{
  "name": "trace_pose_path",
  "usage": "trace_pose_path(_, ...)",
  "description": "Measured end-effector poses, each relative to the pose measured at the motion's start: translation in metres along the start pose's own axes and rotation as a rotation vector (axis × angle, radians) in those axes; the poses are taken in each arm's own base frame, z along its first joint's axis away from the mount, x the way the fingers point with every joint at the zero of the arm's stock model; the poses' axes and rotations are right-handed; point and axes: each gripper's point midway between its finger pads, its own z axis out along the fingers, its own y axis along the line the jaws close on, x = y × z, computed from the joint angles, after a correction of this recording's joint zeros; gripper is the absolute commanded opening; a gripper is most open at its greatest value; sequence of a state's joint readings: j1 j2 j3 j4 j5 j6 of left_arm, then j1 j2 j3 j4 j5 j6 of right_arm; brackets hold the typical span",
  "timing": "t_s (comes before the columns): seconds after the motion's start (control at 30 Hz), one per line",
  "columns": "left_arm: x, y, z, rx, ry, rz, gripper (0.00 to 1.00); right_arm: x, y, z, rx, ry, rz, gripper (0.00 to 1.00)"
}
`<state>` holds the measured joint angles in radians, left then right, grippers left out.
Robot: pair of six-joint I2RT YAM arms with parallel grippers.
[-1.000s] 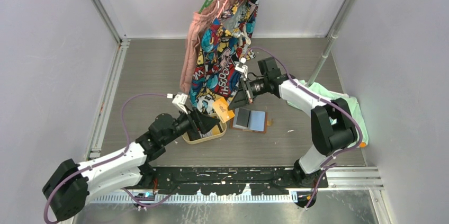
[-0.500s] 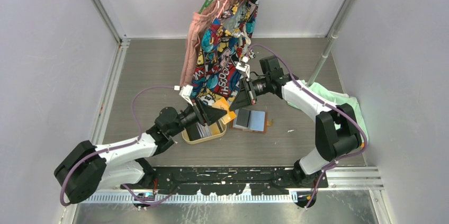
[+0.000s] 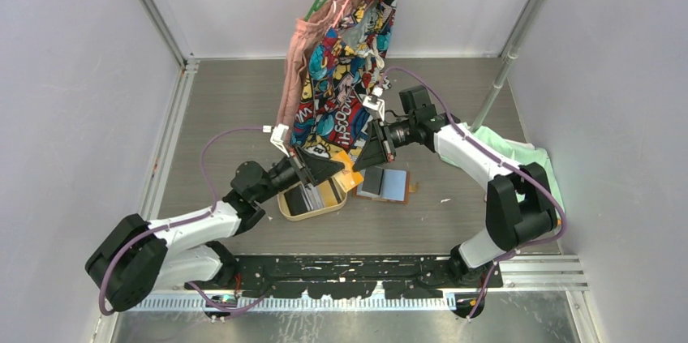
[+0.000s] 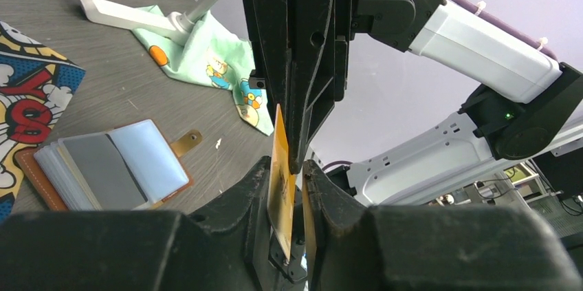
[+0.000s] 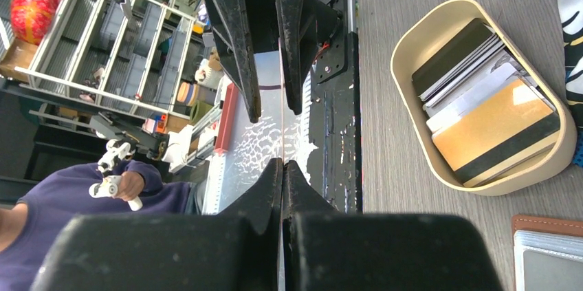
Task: Put the credit cards into the card holder
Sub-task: Pick up the credit card from the storage box, then insert the credit card into the card holder.
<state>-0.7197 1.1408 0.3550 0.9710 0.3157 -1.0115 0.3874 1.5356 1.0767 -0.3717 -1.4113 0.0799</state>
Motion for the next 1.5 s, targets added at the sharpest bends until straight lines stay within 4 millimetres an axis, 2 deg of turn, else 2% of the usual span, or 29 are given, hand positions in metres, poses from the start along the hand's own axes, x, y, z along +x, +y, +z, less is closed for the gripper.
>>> trace_pose_path(0.17,0.0,-0.005,-0.002,0.02,0.013,0.006,0.21,0.0,0.003,-0.002,-0.003,-0.003,-0.014,0.01)
trace_pose_path(0.3,0.002,-0.002,-0.004,0.014,0.029,0.008,0.03,0.0,0.003,-0.003,-0.002,-0.006,-0.017,0.01)
trace_pose_path(0.43,0.004,0.001,-0.006,0.009,0.052,0.019,0.0,0.0,0.001,-0.004,0.005,-0.007,-0.021,0.02)
trace_pose_path(0.47,0.004,0.002,-0.007,0.011,0.056,0.022,0.0,0.0,0.001,-0.004,0.007,-0.007,-0.022,0.11)
trace_pose_path(0.53,0.006,0.002,-0.008,0.013,0.068,0.028,0.0,0.002,-0.001,-0.004,0.018,-0.005,-0.023,0.36)
trace_pose_path(0.57,0.007,0.003,-0.008,0.011,0.075,0.031,0.0,0.002,-0.003,-0.004,0.032,-0.003,-0.025,0.44)
trace_pose_path(0.63,0.012,0.008,-0.01,-0.001,0.106,0.043,0.0,0.004,-0.012,-0.008,0.103,0.003,-0.041,0.53)
trace_pose_path(0.73,0.022,0.023,-0.011,-0.071,0.173,0.058,0.0,0.003,-0.03,-0.023,0.276,0.039,-0.162,0.55)
trace_pose_path(0.8,0.026,0.03,-0.011,-0.111,0.211,0.074,0.0,0.004,-0.039,-0.039,0.404,0.075,-0.288,0.51)
trace_pose_path(0.87,0.028,0.034,-0.011,-0.135,0.236,0.088,0.0,0.012,-0.04,-0.057,0.504,0.133,-0.455,0.39)
trace_pose_path(0.97,0.029,0.037,-0.007,-0.151,0.26,0.101,0.0,0.037,-0.04,-0.074,0.547,0.262,-0.675,0.27)
trace_pose_path(1.03,0.03,0.042,0.0,-0.159,0.277,0.098,0.0,0.067,-0.049,-0.08,0.52,0.381,-0.783,0.22)
trace_pose_path(1.13,0.038,0.057,0.012,-0.183,0.308,0.071,0.0,0.119,-0.07,-0.085,0.458,0.547,-0.81,0.15)
trace_pose_path(1.27,0.059,0.082,0.028,-0.228,0.368,0.03,0.0,0.162,-0.091,-0.09,0.414,0.734,-0.826,0.13)
trace_pose_path(1.37,0.073,0.094,0.042,-0.241,0.395,0.015,0.0,0.172,-0.102,-0.089,0.398,0.824,-0.855,0.12)
trace_pose_path(1.5,0.08,0.107,0.058,-0.252,0.395,0.0,0.0,0.175,-0.114,-0.089,0.397,0.899,-0.884,0.11)
